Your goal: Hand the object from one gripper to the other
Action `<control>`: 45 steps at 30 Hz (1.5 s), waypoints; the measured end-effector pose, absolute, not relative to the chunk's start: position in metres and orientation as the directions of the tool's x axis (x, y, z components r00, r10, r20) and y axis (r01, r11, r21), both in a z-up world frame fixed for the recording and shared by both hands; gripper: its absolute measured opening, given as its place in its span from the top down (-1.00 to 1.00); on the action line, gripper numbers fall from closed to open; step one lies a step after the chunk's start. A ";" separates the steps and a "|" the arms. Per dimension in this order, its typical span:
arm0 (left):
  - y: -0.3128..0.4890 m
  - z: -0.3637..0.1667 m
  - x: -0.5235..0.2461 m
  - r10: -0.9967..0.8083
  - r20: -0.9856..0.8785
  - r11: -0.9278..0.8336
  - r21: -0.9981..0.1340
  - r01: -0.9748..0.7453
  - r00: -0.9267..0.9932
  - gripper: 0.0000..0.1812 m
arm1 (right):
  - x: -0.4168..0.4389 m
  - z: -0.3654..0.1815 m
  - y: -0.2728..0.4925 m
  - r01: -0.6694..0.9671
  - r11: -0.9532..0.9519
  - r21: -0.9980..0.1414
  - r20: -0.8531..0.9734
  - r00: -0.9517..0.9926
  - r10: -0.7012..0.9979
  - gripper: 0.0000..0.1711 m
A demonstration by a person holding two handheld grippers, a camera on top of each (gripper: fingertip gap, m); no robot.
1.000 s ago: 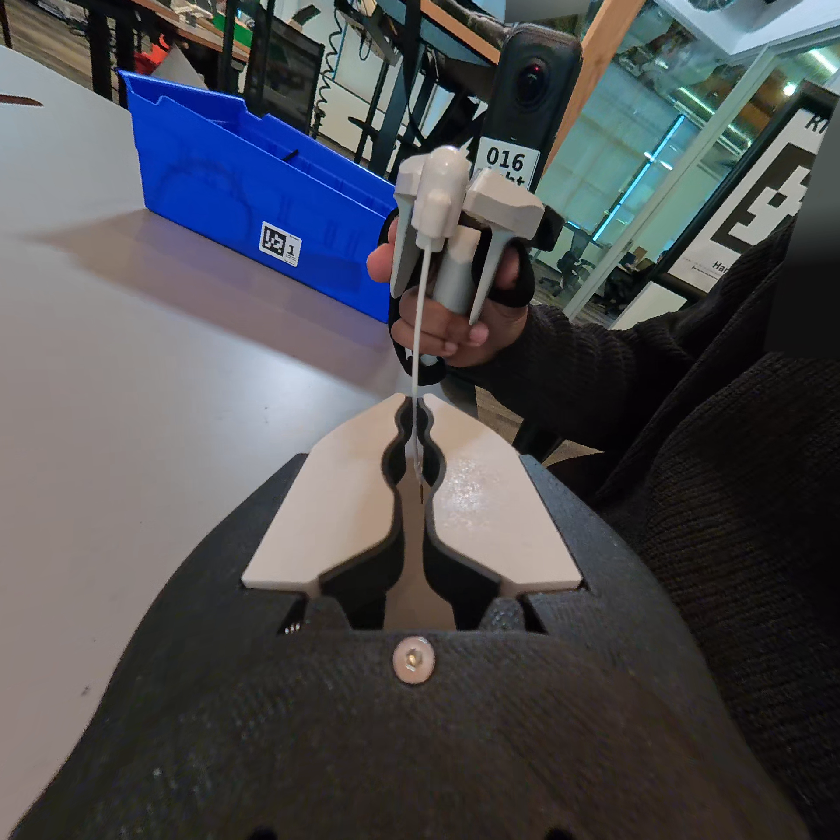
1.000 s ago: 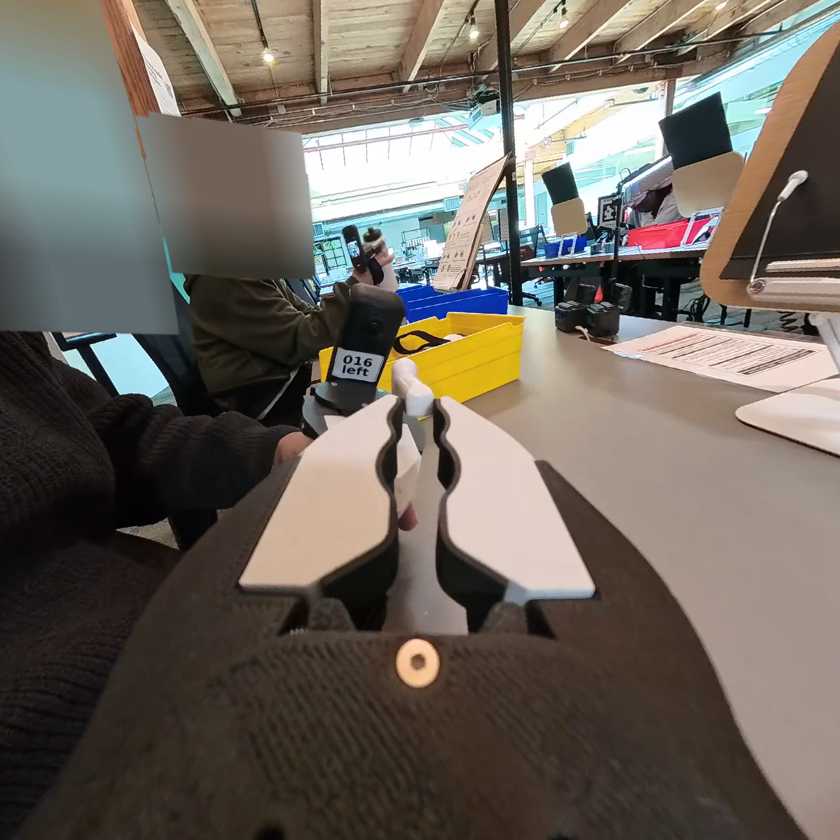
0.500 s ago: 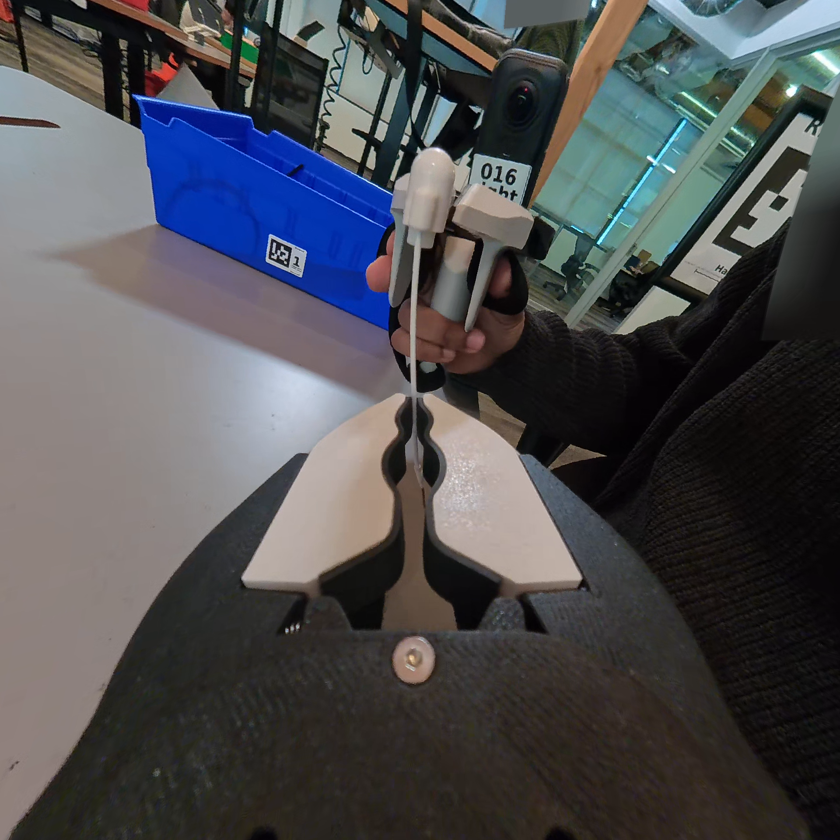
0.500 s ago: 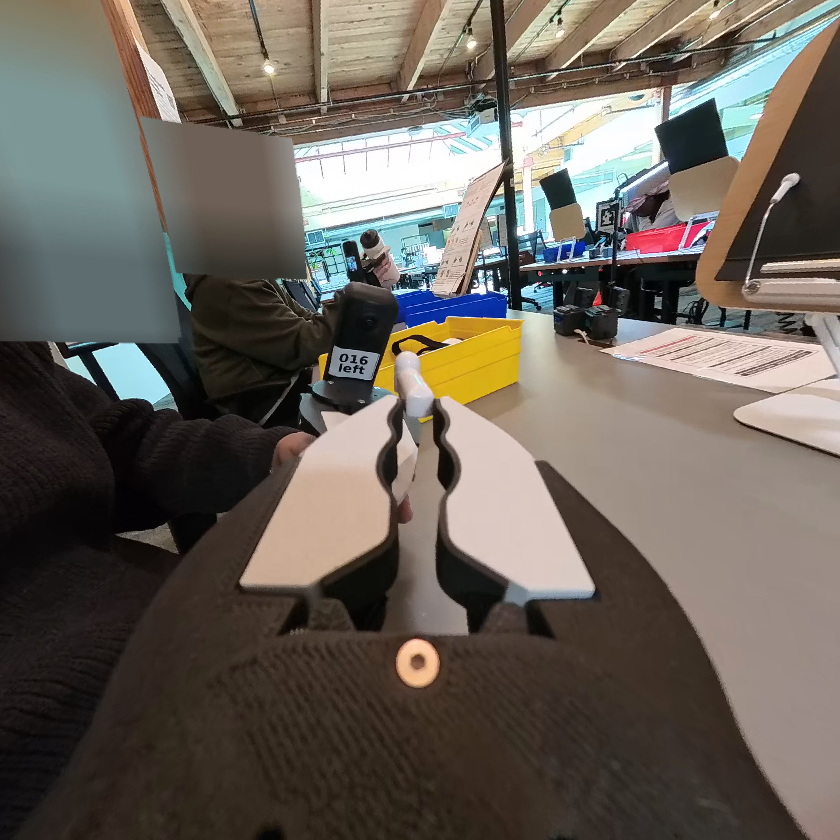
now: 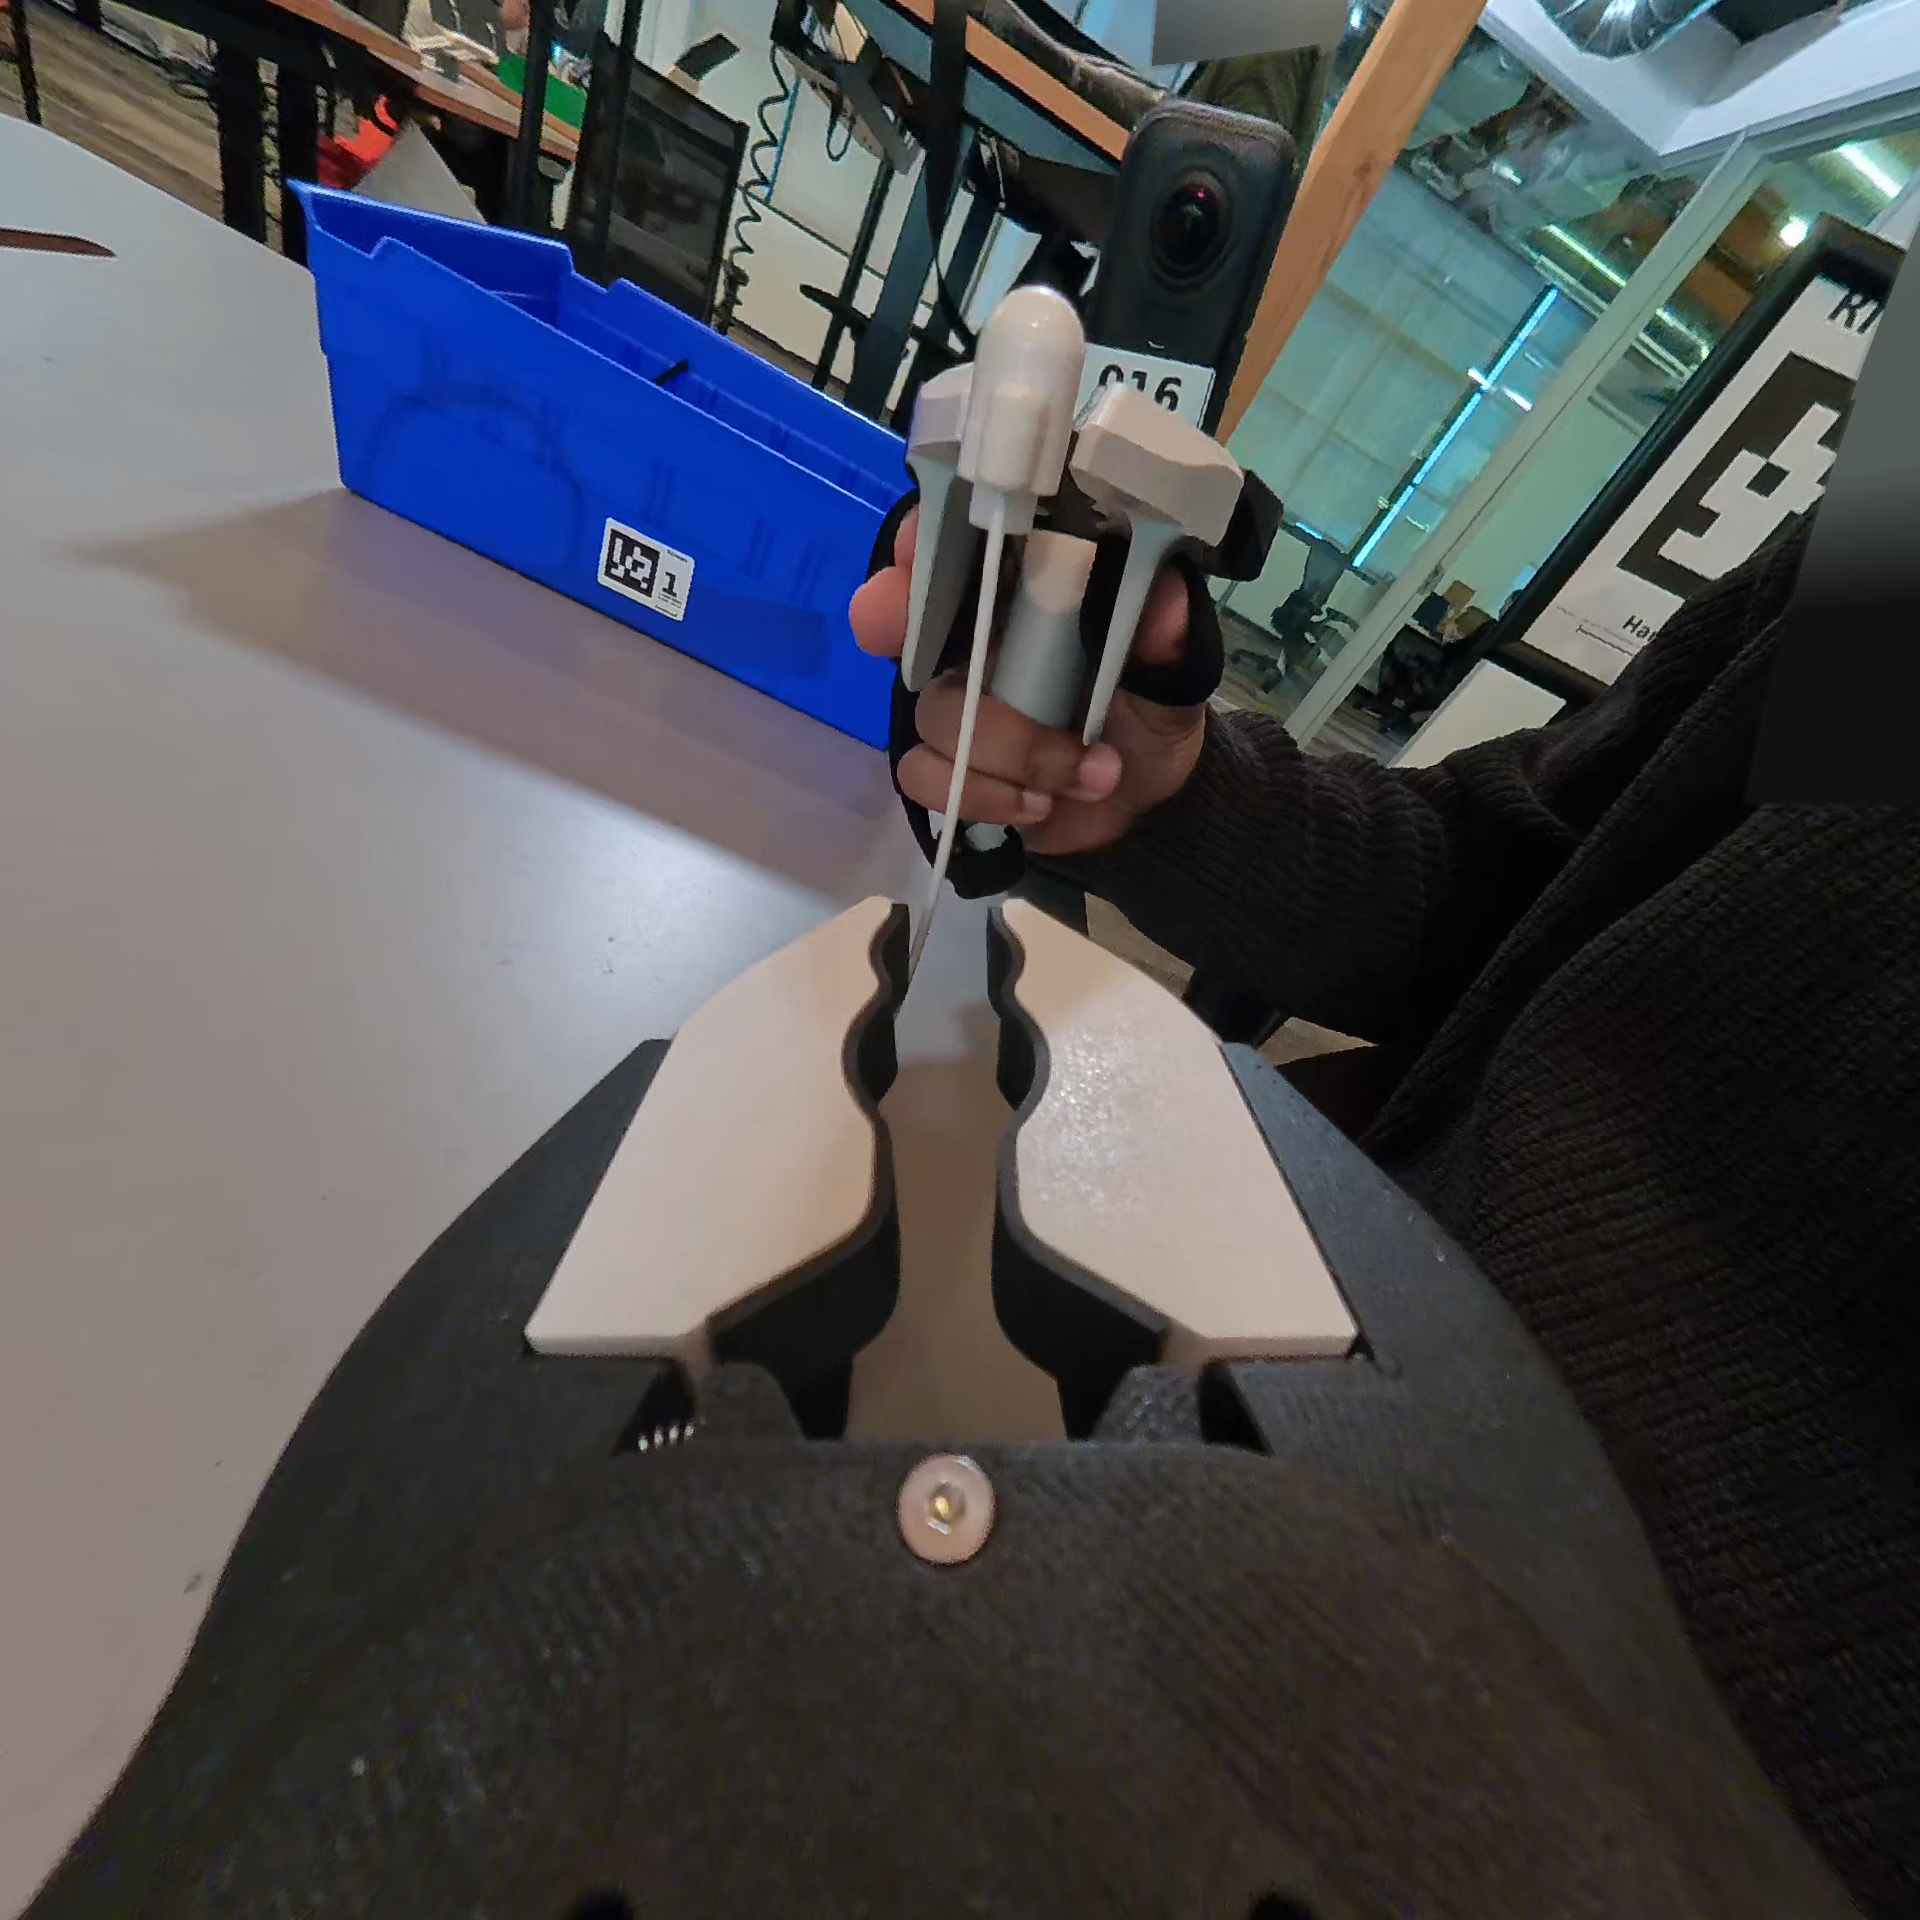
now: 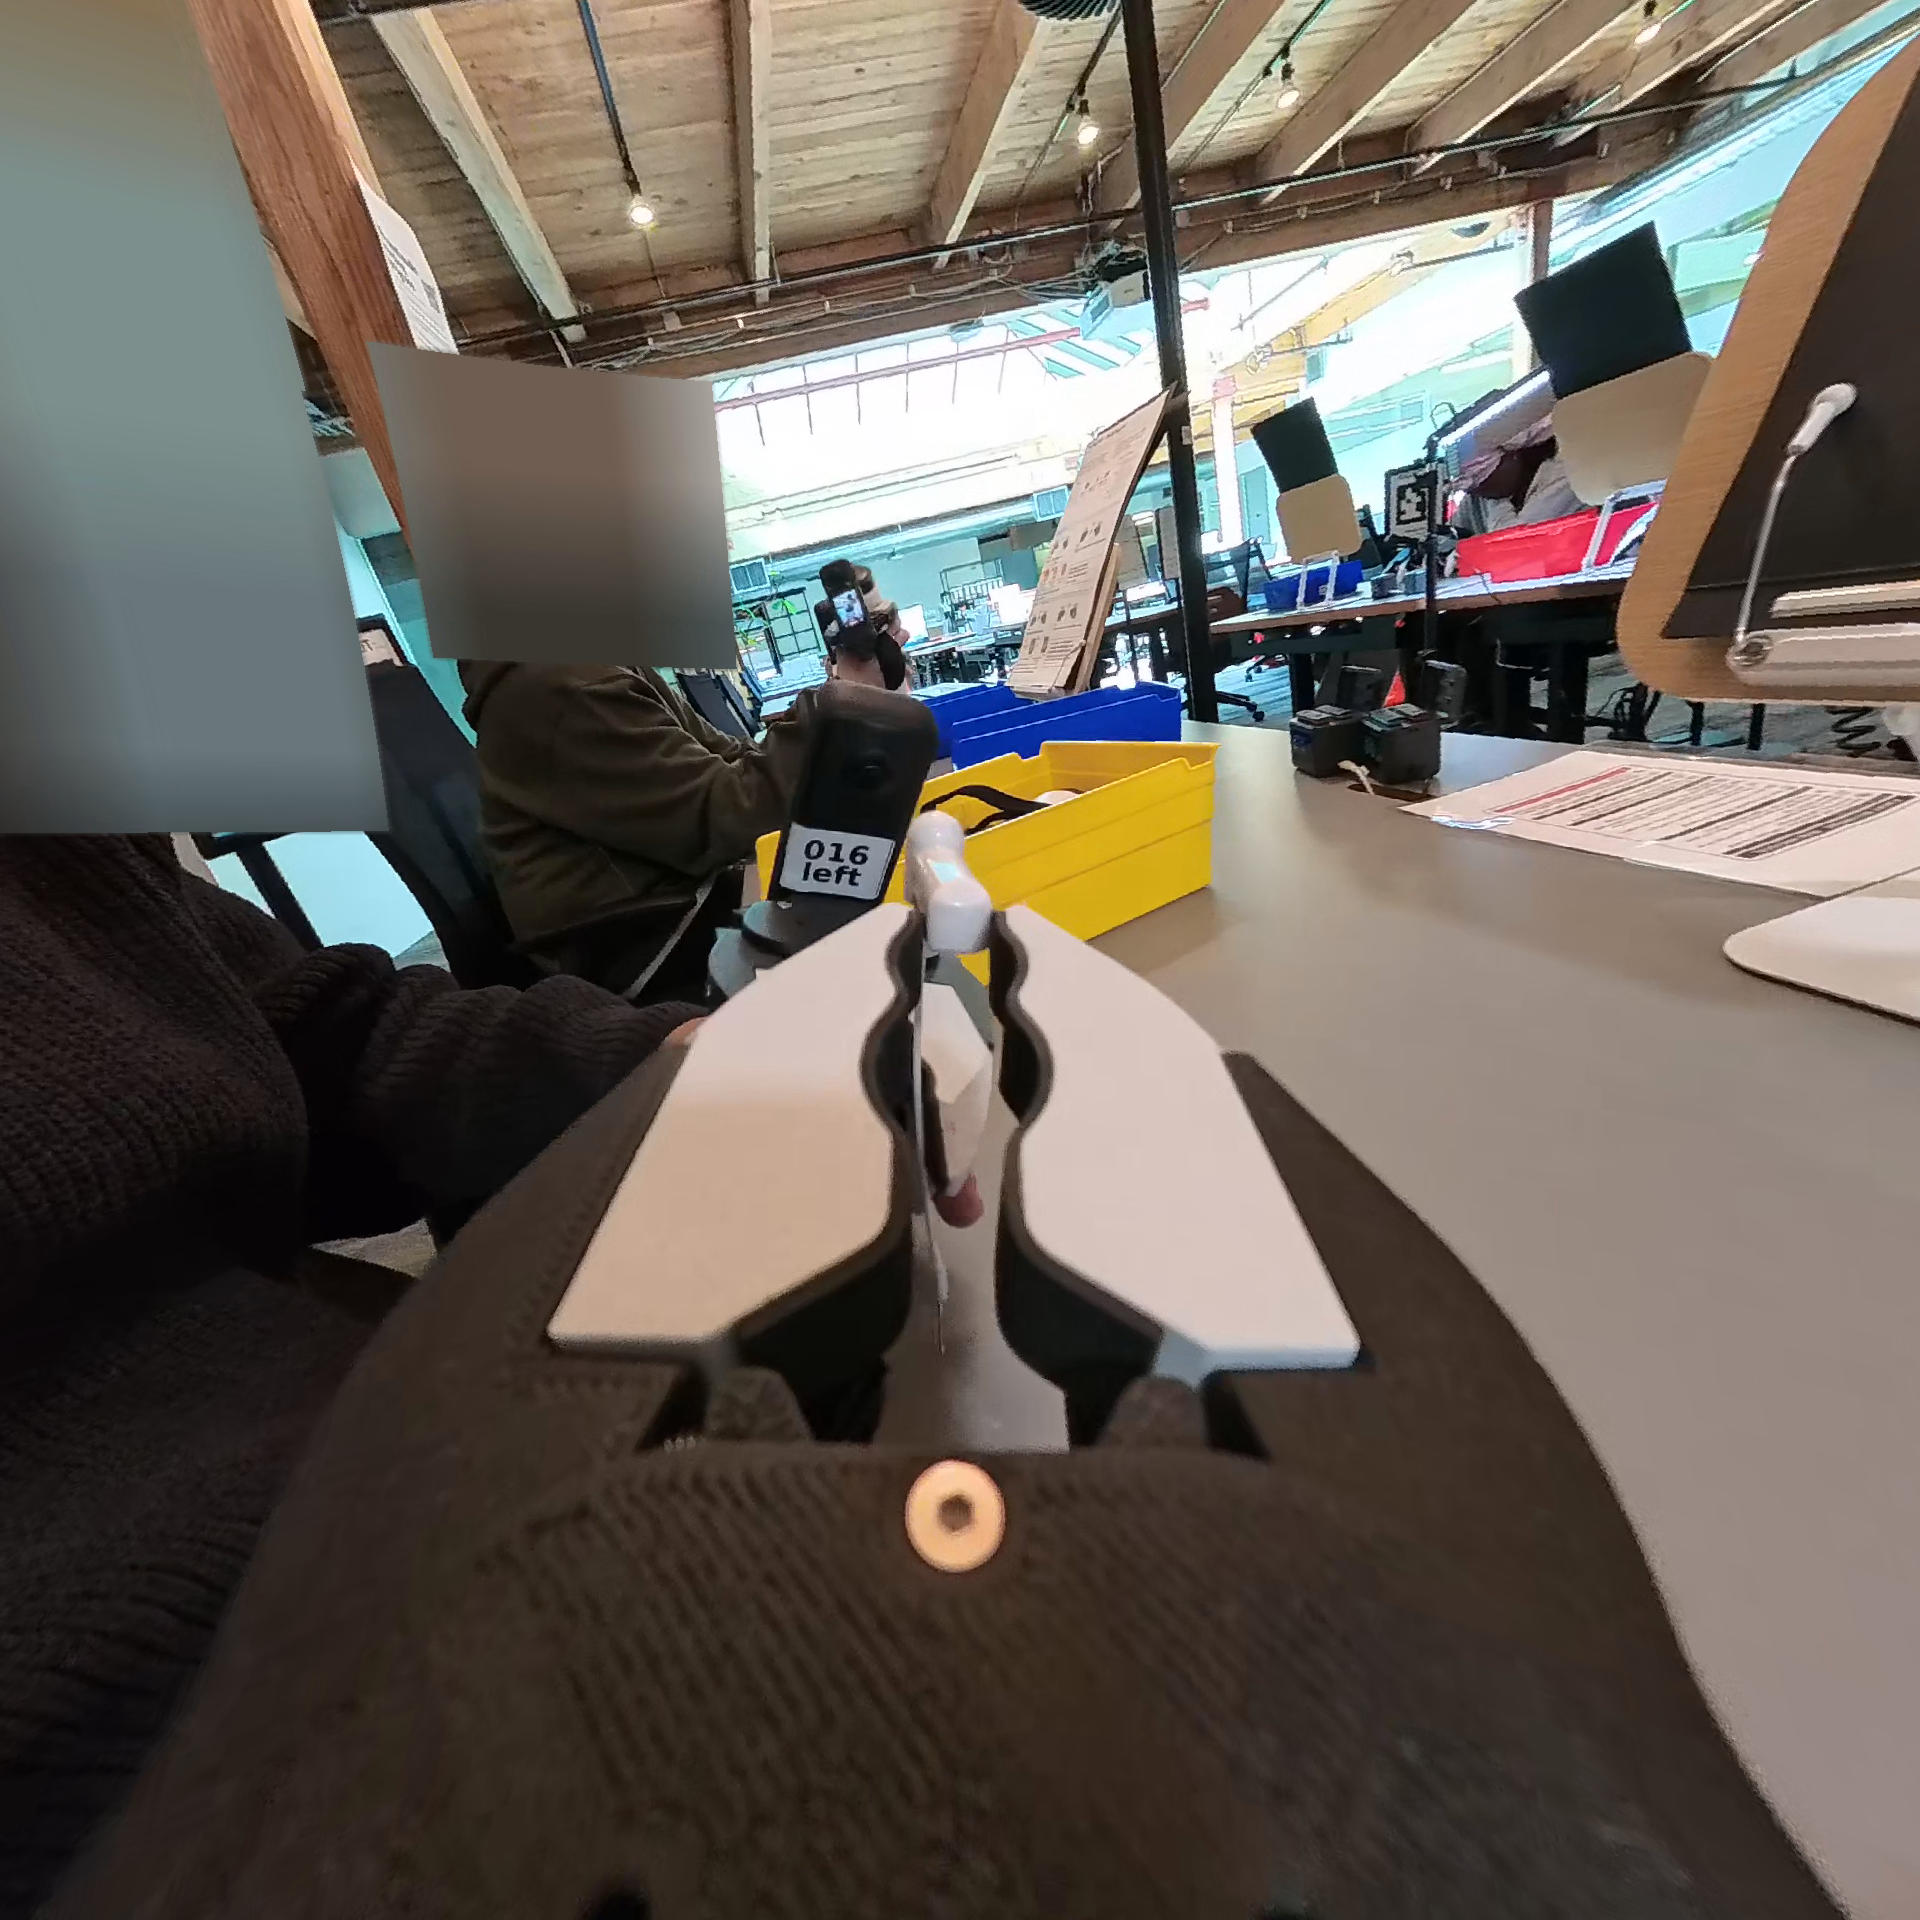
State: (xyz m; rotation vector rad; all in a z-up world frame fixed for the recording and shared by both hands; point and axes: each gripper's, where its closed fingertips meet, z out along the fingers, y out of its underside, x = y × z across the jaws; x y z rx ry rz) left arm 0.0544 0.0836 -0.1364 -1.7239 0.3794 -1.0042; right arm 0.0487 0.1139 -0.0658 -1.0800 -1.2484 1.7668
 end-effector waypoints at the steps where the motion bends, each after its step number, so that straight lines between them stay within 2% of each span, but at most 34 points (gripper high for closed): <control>1: 0.084 -0.137 0.055 -0.674 0.432 -0.391 -0.897 0.208 0.599 0.84 | 0.048 -0.066 0.113 -0.079 -0.281 -0.956 -0.228 -0.402 0.887 0.86; 6: 0.086 -0.136 0.055 -0.668 0.409 -0.362 -0.908 0.209 0.621 0.76 | 0.047 -0.065 0.108 -0.069 -0.318 -0.946 -0.260 -0.428 0.865 0.86; 11: 0.087 -0.135 0.052 -0.663 0.392 -0.338 -0.917 0.213 0.637 0.76 | 0.047 -0.063 0.105 -0.068 -0.354 -0.933 -0.288 -0.448 0.846 0.86; 16: 0.084 -0.130 0.054 -0.685 0.378 -0.319 -0.924 0.210 0.623 0.99 | 0.046 -0.066 0.110 -0.070 -0.341 -0.937 -0.284 -0.415 0.864 0.86; 20: 0.083 -0.128 0.053 -0.687 0.400 -0.328 -0.915 0.233 0.607 1.00 | 0.047 -0.066 0.113 -0.072 -0.347 -0.935 -0.290 -0.409 0.865 0.86; 23: 0.084 -0.129 0.054 -0.685 0.422 -0.344 -0.906 0.247 0.594 0.89 | 0.047 -0.066 0.112 -0.072 -0.348 -0.935 -0.288 -0.417 0.862 0.86; 34: 0.087 -0.129 0.047 -0.665 0.432 -0.342 -0.901 0.267 0.609 0.84 | 0.049 -0.065 0.113 -0.069 -0.364 -0.929 -0.301 -0.431 0.851 0.86; 39: 0.085 -0.128 0.047 -0.674 0.429 -0.338 -0.903 0.265 0.601 0.95 | 0.047 -0.069 0.113 -0.058 -0.343 -0.937 -0.290 -0.417 0.861 0.86; 45: 0.085 -0.134 0.053 -0.674 0.415 -0.352 -0.908 0.228 0.611 0.83 | 0.047 -0.068 0.109 -0.055 -0.350 -0.935 -0.293 -0.431 0.853 0.86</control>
